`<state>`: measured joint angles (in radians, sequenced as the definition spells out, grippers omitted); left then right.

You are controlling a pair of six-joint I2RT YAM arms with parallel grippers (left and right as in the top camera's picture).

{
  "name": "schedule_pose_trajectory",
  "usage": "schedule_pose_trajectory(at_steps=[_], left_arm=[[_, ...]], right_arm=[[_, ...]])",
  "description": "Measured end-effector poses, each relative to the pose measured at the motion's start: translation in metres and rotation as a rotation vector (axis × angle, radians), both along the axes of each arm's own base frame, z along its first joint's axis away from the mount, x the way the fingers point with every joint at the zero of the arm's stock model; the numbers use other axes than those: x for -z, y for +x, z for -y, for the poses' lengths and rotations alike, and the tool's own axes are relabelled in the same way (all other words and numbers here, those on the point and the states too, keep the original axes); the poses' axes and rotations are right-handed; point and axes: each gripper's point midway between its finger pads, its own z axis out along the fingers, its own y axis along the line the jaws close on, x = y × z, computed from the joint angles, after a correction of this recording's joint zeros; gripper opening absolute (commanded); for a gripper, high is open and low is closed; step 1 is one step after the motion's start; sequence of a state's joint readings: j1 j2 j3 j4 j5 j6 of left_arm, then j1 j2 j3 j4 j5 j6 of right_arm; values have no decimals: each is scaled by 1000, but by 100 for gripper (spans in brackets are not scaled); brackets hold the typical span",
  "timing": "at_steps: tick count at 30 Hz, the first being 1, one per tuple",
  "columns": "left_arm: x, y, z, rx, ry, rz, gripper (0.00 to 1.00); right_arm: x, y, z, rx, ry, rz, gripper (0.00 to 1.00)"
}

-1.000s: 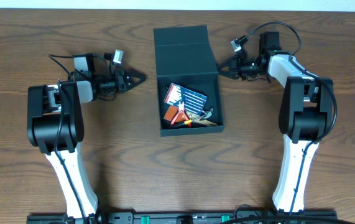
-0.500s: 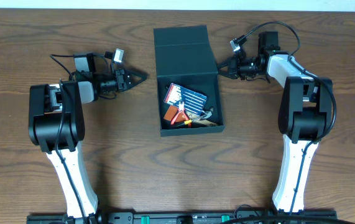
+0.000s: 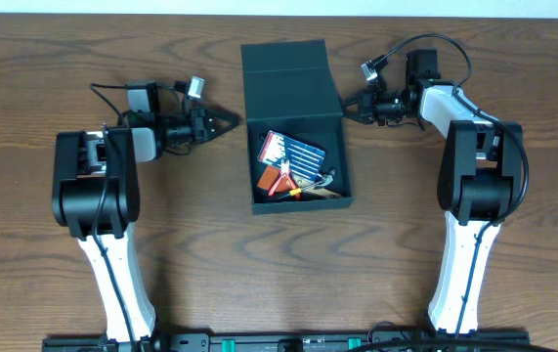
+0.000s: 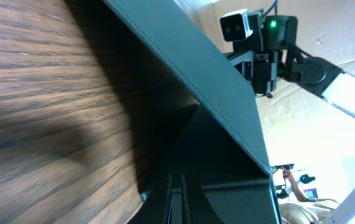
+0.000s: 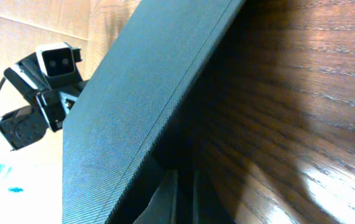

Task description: Pack container

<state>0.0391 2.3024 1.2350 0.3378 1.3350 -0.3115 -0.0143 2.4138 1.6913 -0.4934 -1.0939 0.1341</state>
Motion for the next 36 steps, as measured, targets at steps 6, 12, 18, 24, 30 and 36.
schedule_pose_trajectory(at_steps=[6, 12, 18, 24, 30, 36], left_arm=[[3, 1, 5, -6, 19, -7, 6], [4, 2, 5, -10, 23, -3, 6], [2, 2, 8, -3, 23, 10, 6], [2, 0, 16, 13, 24, 15, 6], [-5, 6, 17, 10, 16, 65, 6], [-13, 11, 17, 3, 1, 85, 6]], right_arm=[[-1, -1, -2, -6, 9, 0, 1], [-3, -5, -13, -30, 22, 0, 1], [-3, -7, -20, -46, 22, 0, 1], [-4, -7, -20, -47, 27, 0, 1], [-4, -7, -20, -50, 30, 4, 1], [-6, -8, -21, -61, 37, 19, 1]])
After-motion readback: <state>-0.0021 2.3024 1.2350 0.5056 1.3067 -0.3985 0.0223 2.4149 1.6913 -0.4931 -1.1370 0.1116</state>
